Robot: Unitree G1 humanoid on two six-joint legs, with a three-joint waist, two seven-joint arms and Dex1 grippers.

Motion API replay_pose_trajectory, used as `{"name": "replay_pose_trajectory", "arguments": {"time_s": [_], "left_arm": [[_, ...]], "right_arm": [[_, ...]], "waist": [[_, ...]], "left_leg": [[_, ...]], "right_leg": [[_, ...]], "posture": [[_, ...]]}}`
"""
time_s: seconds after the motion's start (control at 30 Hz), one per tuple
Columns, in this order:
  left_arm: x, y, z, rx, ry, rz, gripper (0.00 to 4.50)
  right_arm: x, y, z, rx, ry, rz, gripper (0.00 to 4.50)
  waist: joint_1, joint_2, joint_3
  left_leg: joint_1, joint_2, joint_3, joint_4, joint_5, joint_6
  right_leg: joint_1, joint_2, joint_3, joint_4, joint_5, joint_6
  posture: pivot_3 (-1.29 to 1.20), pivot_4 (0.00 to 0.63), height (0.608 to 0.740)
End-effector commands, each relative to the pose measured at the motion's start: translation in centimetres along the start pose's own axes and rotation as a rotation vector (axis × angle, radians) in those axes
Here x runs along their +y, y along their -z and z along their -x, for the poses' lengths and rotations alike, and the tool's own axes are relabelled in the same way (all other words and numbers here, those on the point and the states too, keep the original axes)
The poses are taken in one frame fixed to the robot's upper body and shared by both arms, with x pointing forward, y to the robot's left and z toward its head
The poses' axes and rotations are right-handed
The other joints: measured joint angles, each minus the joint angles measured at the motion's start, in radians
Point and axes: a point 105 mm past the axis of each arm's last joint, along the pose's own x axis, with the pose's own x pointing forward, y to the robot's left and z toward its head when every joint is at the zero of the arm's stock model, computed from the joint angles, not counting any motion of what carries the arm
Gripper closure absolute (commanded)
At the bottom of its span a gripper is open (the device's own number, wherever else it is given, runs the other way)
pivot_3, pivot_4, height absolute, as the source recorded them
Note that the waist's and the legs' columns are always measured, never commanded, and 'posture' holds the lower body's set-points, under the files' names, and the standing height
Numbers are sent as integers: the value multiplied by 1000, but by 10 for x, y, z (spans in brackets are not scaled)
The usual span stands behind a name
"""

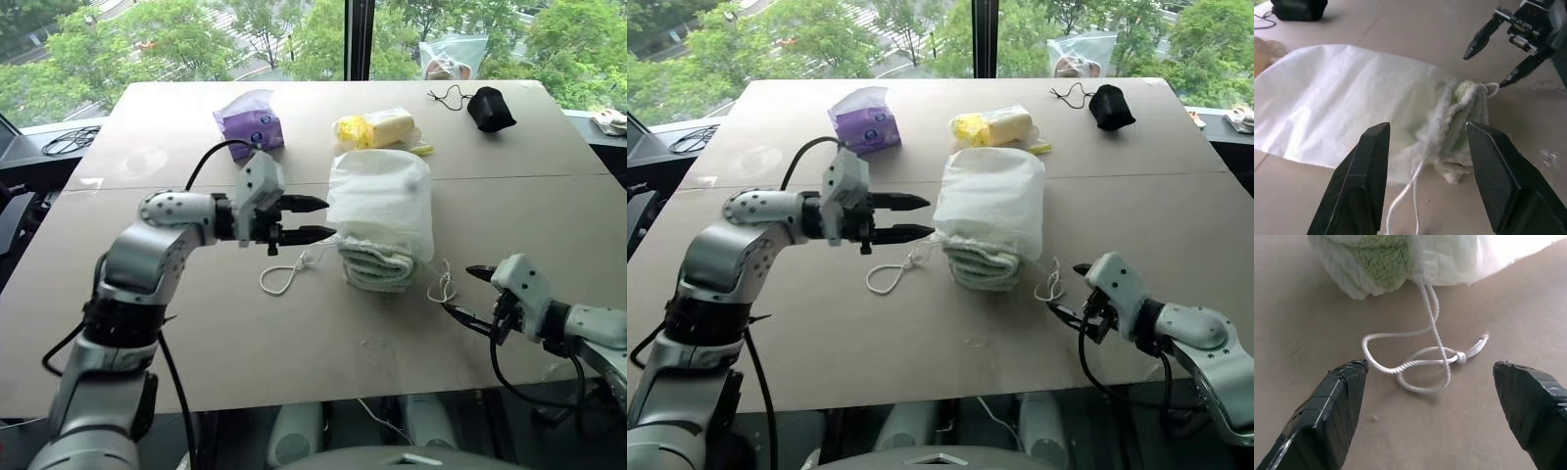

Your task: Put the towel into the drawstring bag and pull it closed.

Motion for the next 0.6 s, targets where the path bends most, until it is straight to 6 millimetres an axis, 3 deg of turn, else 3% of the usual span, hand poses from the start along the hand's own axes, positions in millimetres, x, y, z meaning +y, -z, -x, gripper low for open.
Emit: {"name": "replay_pose_trajectory", "arguments": {"time_s": [0.03, 0.23, 0.33, 0.6], "left_arm": [[9, 5, -23, 63, 67, -63, 2002], [15, 17, -54, 131, 203, -169, 2002], [14, 18, -57, 133, 262, -173, 2002], [1, 10, -58, 130, 376, -165, 2002]], "right_arm": [[6, -31, 5, -107, 49, 27, 50], [18, -46, -2, -177, 118, 39, 50], [26, -52, -9, -205, 135, 39, 50], [47, -43, -27, -177, 110, 41, 50]], "waist": [[-10, 0, 0], [-27, 0, 0], [-26, 0, 0], [-26, 0, 0]], "left_leg": [[0, 0, 1, 0, 0, 0], [0, 1, 2, 0, 0, 0], [-1, 1, 2, -1, 0, 0], [-2, 2, 1, -1, -1, 2]], "right_leg": [[0, 0, 1, 0, 0, 0], [-2, 3, 3, 0, -1, -1], [-4, 3, 3, 0, -1, -1], [-4, 1, 4, 0, -1, -2]], "posture": [[0, 150, 740], [0, 150, 740], [0, 150, 740], [0, 150, 740]]}}
